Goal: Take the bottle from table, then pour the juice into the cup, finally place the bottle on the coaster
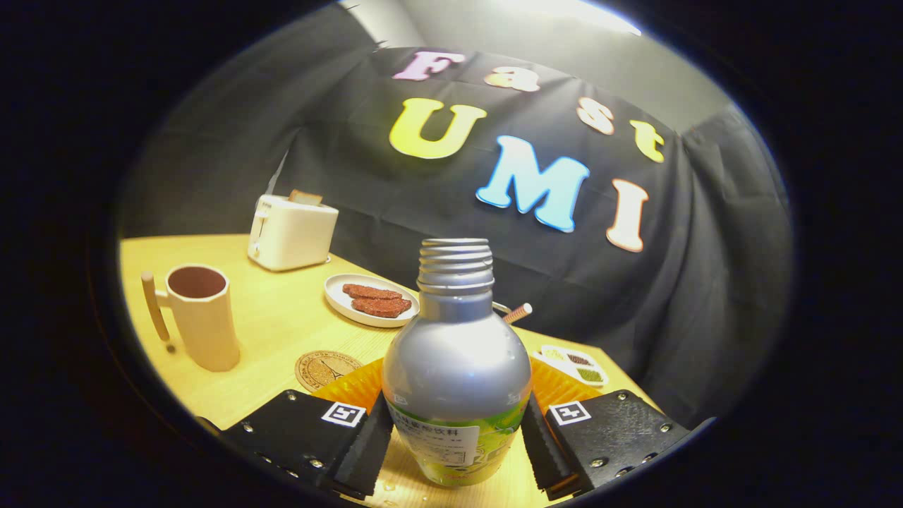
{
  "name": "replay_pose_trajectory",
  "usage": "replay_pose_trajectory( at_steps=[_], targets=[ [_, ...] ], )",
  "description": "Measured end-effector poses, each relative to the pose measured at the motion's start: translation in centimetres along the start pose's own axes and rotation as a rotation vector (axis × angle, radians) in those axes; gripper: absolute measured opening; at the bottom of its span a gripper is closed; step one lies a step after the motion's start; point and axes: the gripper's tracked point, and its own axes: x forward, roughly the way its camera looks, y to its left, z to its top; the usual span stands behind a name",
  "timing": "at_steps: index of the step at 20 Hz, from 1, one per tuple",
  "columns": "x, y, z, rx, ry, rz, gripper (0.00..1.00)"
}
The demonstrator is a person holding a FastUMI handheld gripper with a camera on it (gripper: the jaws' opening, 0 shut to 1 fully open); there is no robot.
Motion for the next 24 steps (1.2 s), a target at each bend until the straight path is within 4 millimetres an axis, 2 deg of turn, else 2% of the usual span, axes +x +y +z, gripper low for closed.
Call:
replay_pose_trajectory(
  at_steps=[10, 15, 24],
  targets=[
    [1.6, 5.5, 4.4, -0.289, -0.071, 0.009, 0.80],
    [1.7, 7.8, 4.9, -0.476, -0.107, 0.008, 0.80],
    [2.2, 9.6, 5.3, -0.728, -0.149, -0.025, 0.80]
  ],
)
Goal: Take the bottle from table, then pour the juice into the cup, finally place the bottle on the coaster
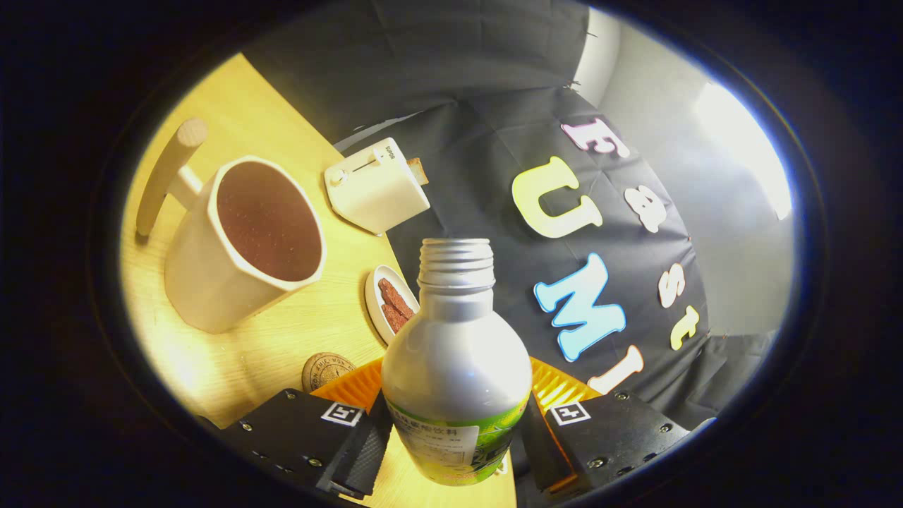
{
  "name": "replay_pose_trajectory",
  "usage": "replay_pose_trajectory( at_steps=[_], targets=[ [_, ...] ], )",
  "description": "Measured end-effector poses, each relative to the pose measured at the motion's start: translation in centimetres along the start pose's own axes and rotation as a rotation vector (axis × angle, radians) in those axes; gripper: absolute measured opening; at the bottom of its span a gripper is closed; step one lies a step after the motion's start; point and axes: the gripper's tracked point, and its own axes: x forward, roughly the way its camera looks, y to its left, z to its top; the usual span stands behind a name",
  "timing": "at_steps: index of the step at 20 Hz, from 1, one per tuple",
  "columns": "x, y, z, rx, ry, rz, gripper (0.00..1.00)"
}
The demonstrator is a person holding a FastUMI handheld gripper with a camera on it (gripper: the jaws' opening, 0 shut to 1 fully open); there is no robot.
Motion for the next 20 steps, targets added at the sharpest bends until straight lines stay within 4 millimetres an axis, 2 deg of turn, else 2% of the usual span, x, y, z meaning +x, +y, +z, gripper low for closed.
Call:
replay_pose_trajectory(
  at_steps=[8, 20],
  targets=[
    [0.3, 0.7, 0.5, -0.168, -0.010, -0.008, 0.80],
    [0.4, -0.2, 1.1, -0.375, -0.045, -0.042, 0.80]
  ],
)
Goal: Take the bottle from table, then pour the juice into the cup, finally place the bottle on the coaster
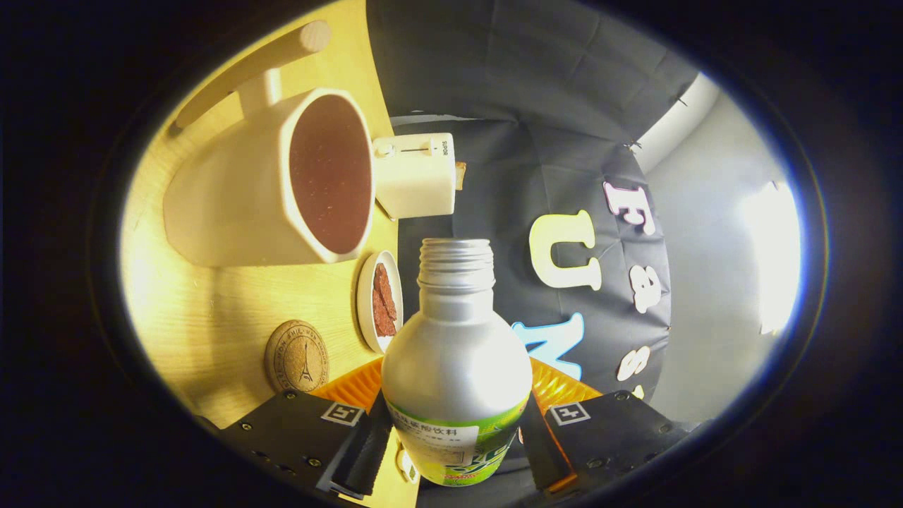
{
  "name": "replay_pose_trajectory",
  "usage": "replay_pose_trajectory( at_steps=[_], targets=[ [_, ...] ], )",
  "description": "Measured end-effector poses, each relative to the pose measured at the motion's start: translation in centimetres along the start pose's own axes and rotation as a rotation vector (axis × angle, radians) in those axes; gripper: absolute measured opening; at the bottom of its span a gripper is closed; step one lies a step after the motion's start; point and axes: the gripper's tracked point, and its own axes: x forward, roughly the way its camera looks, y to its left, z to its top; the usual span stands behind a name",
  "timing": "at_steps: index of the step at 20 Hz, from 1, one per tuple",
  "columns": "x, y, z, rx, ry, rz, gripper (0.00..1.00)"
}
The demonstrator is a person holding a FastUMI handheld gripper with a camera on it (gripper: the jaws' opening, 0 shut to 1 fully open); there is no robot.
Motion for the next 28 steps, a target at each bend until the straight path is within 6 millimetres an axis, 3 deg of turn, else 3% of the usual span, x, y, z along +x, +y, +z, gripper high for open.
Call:
replay_pose_trajectory(
  at_steps=[9, 28],
  targets=[
    [0.0, 0.2, 0.6, -0.134, -0.022, 0.000, 0.80],
    [0.1, -1.7, 1.4, -0.297, -0.082, -0.065, 0.80]
  ],
)
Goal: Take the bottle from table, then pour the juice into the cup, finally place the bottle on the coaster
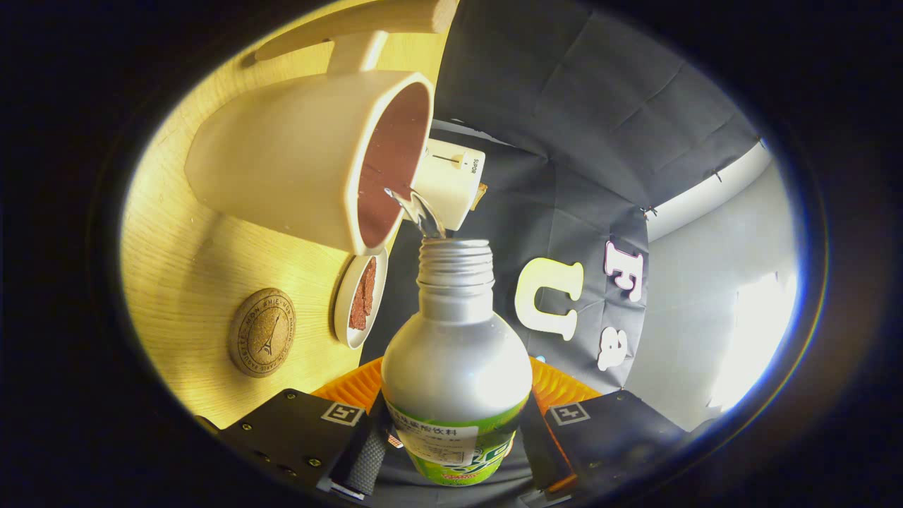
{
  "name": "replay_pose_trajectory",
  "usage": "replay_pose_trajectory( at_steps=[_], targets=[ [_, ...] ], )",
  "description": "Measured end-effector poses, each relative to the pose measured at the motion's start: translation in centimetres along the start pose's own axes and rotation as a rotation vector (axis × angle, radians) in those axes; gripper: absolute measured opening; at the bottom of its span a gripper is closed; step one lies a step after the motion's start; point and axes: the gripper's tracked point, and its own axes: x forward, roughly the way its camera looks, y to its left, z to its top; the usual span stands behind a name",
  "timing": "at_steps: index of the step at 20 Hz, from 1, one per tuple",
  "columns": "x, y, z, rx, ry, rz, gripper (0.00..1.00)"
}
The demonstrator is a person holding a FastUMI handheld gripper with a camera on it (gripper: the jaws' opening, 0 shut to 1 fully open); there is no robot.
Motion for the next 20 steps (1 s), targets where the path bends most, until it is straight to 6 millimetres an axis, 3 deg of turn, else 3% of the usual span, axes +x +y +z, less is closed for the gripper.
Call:
replay_pose_trajectory(
  at_steps=[20],
  targets=[
    [-0.33, -0.10, 0.20, -0.122, -0.006, 0.010, 0.80]
  ],
)
